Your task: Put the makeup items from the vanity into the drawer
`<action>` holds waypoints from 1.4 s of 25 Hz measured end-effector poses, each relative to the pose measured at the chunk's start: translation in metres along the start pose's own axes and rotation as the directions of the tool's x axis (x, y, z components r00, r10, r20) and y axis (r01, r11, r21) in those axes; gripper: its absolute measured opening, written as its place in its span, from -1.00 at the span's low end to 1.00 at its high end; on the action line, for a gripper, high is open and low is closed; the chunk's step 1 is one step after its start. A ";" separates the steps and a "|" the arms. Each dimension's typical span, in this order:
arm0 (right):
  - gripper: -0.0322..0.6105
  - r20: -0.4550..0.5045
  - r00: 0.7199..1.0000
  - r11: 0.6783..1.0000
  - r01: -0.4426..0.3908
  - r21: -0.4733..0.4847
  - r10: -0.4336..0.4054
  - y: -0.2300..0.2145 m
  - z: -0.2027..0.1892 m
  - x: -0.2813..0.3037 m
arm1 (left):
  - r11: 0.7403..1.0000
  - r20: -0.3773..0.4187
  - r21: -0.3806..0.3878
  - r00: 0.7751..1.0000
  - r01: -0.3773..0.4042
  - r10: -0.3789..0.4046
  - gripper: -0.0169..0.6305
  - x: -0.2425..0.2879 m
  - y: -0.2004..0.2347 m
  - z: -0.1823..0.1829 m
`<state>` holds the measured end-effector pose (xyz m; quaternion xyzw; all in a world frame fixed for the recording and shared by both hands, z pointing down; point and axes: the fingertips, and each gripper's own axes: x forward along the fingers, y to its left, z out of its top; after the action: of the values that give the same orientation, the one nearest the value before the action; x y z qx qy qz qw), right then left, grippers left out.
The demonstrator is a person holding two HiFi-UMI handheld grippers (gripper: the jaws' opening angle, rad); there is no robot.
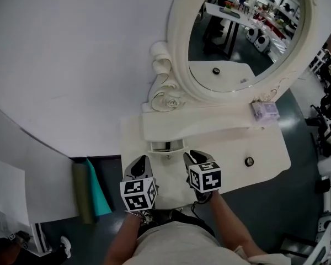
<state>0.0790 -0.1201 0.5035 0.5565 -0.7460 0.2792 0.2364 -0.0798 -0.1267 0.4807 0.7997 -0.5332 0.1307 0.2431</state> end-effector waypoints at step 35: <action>-0.84 0.143 0.965 0.940 0.168 0.297 -0.218 -0.066 -0.047 -0.076 | 0.974 -0.080 0.141 0.983 0.178 -0.168 -0.93 0.017 -0.067 -0.014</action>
<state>0.1647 -0.0501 0.4975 0.6774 -0.6578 0.3085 0.1151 -0.0112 -0.1118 0.4841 0.8540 -0.4418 0.1753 0.2115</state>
